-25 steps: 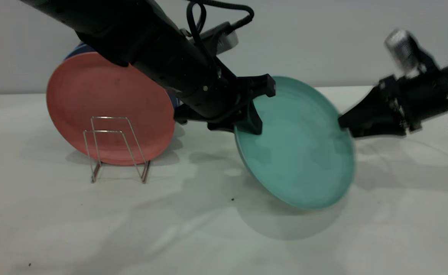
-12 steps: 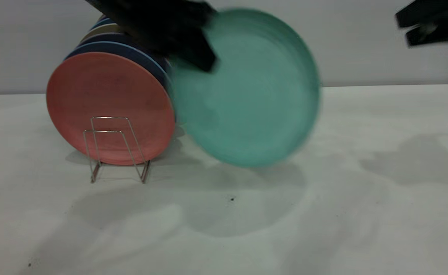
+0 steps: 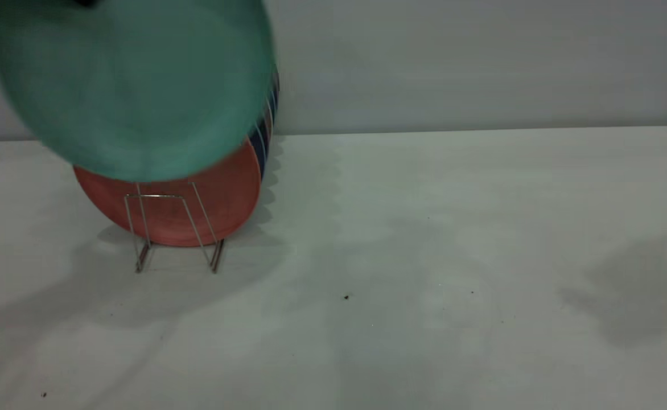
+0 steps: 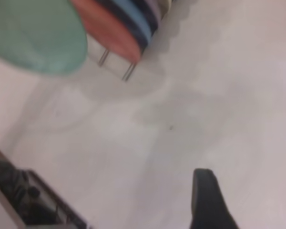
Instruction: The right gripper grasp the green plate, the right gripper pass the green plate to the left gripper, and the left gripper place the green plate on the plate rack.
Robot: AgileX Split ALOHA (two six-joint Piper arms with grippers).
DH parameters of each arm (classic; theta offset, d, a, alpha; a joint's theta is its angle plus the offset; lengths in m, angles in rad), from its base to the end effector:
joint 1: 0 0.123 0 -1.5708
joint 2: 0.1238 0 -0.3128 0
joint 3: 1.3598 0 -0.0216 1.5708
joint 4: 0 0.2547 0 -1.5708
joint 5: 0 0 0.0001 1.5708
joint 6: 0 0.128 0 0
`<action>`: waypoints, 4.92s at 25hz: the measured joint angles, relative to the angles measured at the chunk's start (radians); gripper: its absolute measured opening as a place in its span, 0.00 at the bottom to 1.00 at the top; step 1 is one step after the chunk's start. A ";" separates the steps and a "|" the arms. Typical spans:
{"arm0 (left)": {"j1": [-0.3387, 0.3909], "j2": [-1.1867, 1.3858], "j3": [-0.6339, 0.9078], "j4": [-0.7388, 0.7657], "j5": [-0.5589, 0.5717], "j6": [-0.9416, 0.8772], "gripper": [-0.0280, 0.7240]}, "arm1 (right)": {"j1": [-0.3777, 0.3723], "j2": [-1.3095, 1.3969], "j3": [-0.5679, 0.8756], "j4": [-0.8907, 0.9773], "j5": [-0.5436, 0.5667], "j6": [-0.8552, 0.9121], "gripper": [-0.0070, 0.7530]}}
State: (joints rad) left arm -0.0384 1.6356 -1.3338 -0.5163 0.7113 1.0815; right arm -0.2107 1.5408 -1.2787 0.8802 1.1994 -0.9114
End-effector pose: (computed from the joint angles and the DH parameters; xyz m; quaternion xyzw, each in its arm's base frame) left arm 0.3894 -0.0563 0.3054 0.3764 0.8464 -0.0375 0.3749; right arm 0.3285 0.0238 0.3285 -0.2011 0.8851 0.3001 0.2934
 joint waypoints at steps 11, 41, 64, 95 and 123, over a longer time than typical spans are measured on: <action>0.027 -0.007 0.000 -0.001 -0.072 0.725 0.17 | 0.002 -0.484 0.477 -0.032 0.008 0.070 0.60; 0.027 0.160 0.000 -0.126 -0.135 0.968 0.17 | 0.002 -1.232 0.667 -0.479 0.041 0.591 0.60; 0.027 0.240 0.002 -0.143 -0.157 0.964 0.17 | 0.002 -1.233 0.667 -0.479 0.041 0.592 0.60; 0.027 0.281 0.002 -0.144 -0.160 0.749 0.61 | 0.002 -1.233 0.667 -0.520 0.041 0.592 0.60; 0.027 -0.198 0.002 -0.014 0.217 0.060 0.66 | 0.263 -1.233 0.700 -0.756 0.041 0.713 0.60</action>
State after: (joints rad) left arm -0.0114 1.4379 -1.3317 -0.5299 0.9285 1.1413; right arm 0.0519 0.3079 -0.5791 0.1242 1.2402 -0.1981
